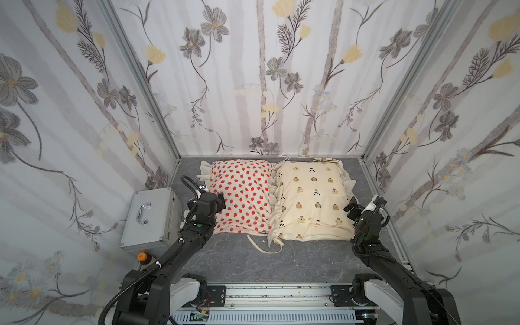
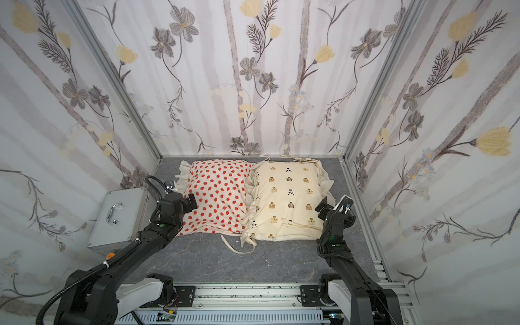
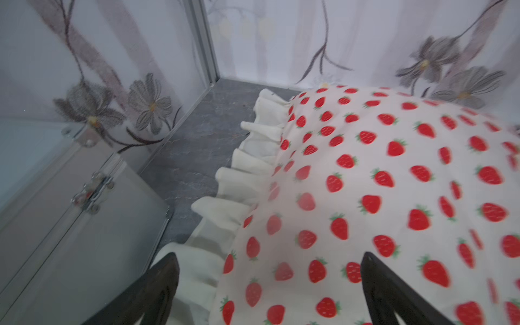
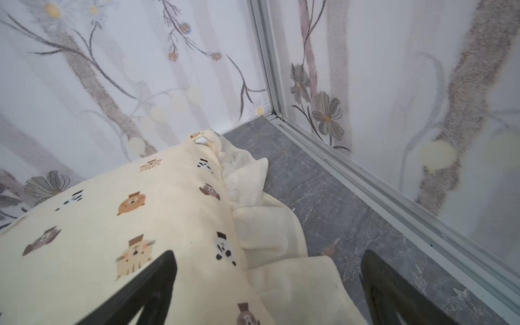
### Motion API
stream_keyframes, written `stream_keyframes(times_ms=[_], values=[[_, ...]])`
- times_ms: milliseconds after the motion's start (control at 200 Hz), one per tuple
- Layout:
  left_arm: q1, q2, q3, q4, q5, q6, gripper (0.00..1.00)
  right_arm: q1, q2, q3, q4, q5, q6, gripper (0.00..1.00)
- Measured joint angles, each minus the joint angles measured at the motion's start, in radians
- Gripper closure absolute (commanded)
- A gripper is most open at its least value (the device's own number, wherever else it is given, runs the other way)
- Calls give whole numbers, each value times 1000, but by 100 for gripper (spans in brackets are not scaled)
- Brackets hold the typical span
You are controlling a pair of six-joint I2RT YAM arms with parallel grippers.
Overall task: Zip up pillowcases
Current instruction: Reset both arms
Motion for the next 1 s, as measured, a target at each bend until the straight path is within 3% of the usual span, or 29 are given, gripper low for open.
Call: stream_keyframes(times_ms=[100,195,325,410,555,854,999], values=[[70,77,-83,172,14,51,0,-18,56,9,173,-35,-84,0],[88,154,-77,286,83,99,0,-17,63,50,186,-101,-129,0],[107,186,-27,387,149,145,0,-17,54,-102,330,-139,-140,0],[121,183,-86,496,197,160,0,-26,107,-96,382,-159,-166,0],[126,136,-119,512,216,166,0,-33,303,-64,540,-214,-199,0],[127,69,-136,493,163,193,0,-36,325,-31,580,-164,-191,0],[128,128,-185,525,151,218,0,-44,330,-15,568,-203,-193,0]])
